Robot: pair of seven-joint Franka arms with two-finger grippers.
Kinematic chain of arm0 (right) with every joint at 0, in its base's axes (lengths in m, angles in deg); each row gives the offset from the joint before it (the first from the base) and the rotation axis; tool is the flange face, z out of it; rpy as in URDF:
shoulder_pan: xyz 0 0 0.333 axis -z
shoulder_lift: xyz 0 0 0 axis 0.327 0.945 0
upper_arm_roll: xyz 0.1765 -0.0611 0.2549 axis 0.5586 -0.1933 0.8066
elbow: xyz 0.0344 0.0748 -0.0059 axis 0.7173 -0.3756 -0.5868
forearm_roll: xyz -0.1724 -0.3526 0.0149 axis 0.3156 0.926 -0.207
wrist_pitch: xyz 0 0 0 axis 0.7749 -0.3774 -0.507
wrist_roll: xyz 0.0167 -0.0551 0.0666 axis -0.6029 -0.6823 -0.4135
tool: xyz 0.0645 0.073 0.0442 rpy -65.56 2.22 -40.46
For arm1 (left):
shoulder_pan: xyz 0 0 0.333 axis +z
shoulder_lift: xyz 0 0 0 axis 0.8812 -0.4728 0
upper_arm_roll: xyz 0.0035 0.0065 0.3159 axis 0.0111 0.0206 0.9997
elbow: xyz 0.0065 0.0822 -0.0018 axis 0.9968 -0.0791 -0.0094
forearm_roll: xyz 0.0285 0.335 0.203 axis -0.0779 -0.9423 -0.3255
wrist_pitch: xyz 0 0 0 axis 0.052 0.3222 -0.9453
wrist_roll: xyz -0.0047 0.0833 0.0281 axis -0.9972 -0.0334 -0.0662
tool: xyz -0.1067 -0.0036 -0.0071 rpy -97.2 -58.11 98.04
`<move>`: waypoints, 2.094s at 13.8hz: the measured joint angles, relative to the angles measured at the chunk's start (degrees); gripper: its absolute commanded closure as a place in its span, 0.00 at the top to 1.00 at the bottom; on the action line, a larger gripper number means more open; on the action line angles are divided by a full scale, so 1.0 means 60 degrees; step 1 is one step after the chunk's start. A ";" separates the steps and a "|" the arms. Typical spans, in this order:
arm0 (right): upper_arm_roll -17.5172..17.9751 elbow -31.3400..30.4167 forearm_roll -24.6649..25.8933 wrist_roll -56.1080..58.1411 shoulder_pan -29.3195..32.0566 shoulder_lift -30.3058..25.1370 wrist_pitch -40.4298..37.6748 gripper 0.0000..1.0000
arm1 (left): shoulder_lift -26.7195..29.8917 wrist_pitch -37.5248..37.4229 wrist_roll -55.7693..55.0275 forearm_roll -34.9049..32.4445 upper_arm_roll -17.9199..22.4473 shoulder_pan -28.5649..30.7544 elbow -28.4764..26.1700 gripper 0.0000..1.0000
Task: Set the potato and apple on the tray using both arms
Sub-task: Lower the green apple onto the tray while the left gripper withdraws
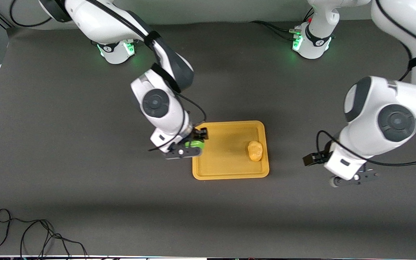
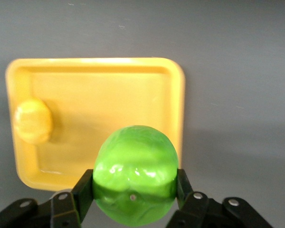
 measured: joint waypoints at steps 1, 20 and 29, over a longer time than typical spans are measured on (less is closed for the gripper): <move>-0.0006 0.0490 0.0000 -0.0236 -0.0288 0.0527 0.0084 0.46 | 0.0220 -0.0209 0.0322 -0.0006 0.0005 0.0227 0.0005 1.00; -0.0147 0.1327 0.0954 -0.0952 -0.1037 0.2524 0.0929 0.46 | 0.3435 -0.1471 0.3606 0.0127 0.0275 0.1900 -0.1904 1.00; -0.0155 0.1339 0.0954 -0.0999 -0.1036 0.2662 0.1182 0.92 | 0.3724 -0.1178 0.3594 0.1031 0.0622 0.1633 -0.2185 1.00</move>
